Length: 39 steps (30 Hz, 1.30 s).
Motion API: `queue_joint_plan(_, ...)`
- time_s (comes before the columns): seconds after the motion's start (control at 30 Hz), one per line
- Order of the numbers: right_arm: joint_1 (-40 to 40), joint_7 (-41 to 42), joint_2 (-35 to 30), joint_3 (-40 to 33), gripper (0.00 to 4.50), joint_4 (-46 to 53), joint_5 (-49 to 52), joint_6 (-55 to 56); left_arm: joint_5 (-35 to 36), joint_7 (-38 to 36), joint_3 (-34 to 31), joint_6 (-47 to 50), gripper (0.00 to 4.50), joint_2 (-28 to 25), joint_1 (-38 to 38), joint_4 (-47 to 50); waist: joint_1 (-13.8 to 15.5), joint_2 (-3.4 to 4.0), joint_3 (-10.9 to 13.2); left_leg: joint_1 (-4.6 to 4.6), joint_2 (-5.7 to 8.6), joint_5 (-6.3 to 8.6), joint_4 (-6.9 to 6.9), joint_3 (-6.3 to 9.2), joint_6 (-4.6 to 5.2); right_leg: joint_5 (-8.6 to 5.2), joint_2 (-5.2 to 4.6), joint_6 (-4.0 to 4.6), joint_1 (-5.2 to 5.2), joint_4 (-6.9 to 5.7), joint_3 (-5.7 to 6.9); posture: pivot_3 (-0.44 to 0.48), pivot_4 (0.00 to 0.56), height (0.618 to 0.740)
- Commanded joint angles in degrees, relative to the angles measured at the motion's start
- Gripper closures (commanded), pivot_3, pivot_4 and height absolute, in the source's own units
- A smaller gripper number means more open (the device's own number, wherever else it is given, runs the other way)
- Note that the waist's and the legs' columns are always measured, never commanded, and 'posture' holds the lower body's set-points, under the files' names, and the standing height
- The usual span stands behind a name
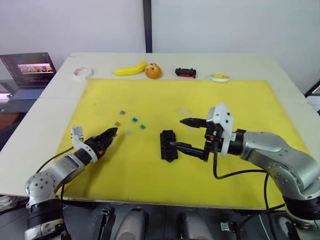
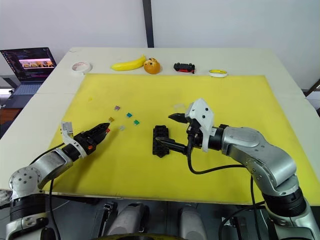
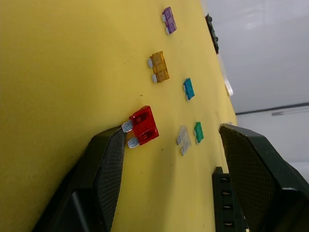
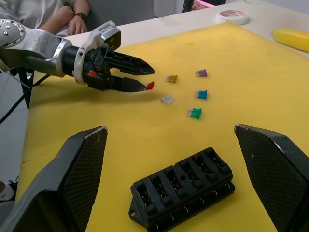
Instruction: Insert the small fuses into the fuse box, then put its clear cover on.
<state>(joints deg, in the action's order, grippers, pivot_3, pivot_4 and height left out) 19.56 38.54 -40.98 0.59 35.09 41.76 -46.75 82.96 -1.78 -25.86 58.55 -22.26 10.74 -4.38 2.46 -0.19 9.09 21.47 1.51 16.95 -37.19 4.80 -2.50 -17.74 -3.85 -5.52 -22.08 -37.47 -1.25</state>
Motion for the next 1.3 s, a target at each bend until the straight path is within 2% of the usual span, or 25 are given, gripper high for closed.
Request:
queue_joint_plan(0.03,0.43,0.38,-0.39,-1.83,0.00,1.60,0.83,0.46,-2.34,1.07,2.04,1.39,1.24,1.36,0.21,-3.09,0.01,0.00,0.00,0.00,0.00,0.00,0.00,0.01,0.00,0.00,0.00,0.00,0.00,0.00,0.01,0.000,0.150,0.740)
queue_joint_plan(0.2,0.40,0.72,-0.82,-1.80,0.00,1.67,0.96,0.35,-2.39,1.11,1.17,1.50,1.24,1.67,0.65,-3.96,0.02,0.01,0.00,-0.01,0.00,-0.01,0.00,0.05,-0.02,0.00,0.00,0.00,0.04,0.00,0.04,0.000,0.150,0.740)
queue_joint_plan(0.3,0.32,0.73,-0.93,-1.85,0.00,1.72,1.06,0.33,-2.47,1.13,0.99,1.81,2.11,1.82,0.62,-3.83,-0.05,0.01,0.00,-0.01,0.00,-0.01,0.00,0.05,-0.02,0.00,0.00,0.00,0.03,0.01,0.04,0.000,0.150,0.740)
queue_joint_plan(0.33,0.30,0.73,-0.94,-1.87,0.00,1.73,1.07,0.32,-2.76,1.13,1.12,2.14,2.55,1.72,0.57,-3.75,-0.09,0.01,0.00,-0.01,0.00,-0.01,0.00,0.05,-0.02,0.00,0.00,0.00,0.02,0.01,0.04,0.000,0.150,0.740)
queue_joint_plan(0.83,0.36,0.54,-1.10,-2.00,0.00,1.76,1.30,-0.02,-4.48,0.75,1.14,2.53,2.55,2.47,0.81,-3.82,-0.09,0.01,0.00,0.00,0.00,-0.01,0.03,0.05,-0.02,0.00,0.00,0.00,0.01,0.03,0.02,0.000,0.150,0.740)
queue_joint_plan(0.93,0.35,0.54,-1.16,-2.10,0.00,1.72,1.38,-0.05,-4.72,0.64,1.12,2.38,3.46,2.58,0.90,-3.89,-0.13,0.01,0.00,0.00,0.00,-0.01,0.03,0.05,-0.02,0.00,0.00,0.00,0.01,0.04,0.02,0.000,0.150,0.740)
queue_joint_plan(1.0,0.33,0.50,-1.16,-2.15,0.00,1.72,1.44,-0.07,-5.44,0.75,1.22,2.42,4.43,2.45,0.91,-3.85,-0.15,0.02,-0.01,0.00,0.00,-0.01,0.04,0.04,-0.02,0.00,0.00,0.00,0.00,0.04,0.02,0.000,0.150,0.740)
queue_joint_plan(1.3,0.49,0.31,-1.11,-2.22,0.00,1.72,1.70,-0.37,-6.90,0.35,0.59,3.00,4.43,2.54,1.04,-4.28,-0.21,0.06,-0.02,-0.01,-0.02,-0.02,0.07,0.04,-0.03,0.00,0.03,0.00,-0.03,0.04,0.01,0.000,0.150,0.740)
